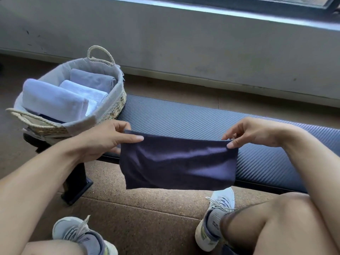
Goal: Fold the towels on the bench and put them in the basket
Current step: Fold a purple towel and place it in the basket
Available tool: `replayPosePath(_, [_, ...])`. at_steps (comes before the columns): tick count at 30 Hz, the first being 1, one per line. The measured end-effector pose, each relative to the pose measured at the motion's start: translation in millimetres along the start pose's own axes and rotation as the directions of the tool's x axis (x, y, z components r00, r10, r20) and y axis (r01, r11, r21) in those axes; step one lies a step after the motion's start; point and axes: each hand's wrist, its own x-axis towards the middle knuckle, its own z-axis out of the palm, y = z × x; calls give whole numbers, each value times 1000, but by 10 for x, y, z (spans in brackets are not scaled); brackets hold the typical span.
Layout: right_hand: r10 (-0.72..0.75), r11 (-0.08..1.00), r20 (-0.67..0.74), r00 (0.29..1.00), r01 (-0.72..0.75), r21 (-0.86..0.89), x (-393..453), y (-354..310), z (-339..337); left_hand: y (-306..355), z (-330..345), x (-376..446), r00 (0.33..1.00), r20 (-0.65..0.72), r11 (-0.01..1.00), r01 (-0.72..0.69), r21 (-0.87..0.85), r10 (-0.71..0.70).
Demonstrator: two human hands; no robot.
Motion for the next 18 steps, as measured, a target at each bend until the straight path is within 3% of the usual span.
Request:
replayPosePath(5, [-47,997,-6,999,47,69,11,-60,82,-14,-25,40,978,-135,987,-161,16,161])
replayPosePath(8, [-81,966,30,996,71,248,22,-59,128,-8,-30,59,964,-189,982,-189,16,189])
replayPosePath(11, [-78,920,10,997,68,386,7,-41,108,17,-78,35,984,-151,995,-96,21,98])
replayPosePath(14, [-58,929,-26,998,64,364,-9,-42,68,43,-116,-17,994,-109,995,15,96,-4])
replayPosePath(18, [-28,941,-135,990,72,330,-23,-109,68,66,-126,-7,984,-177,993,-10,116,30])
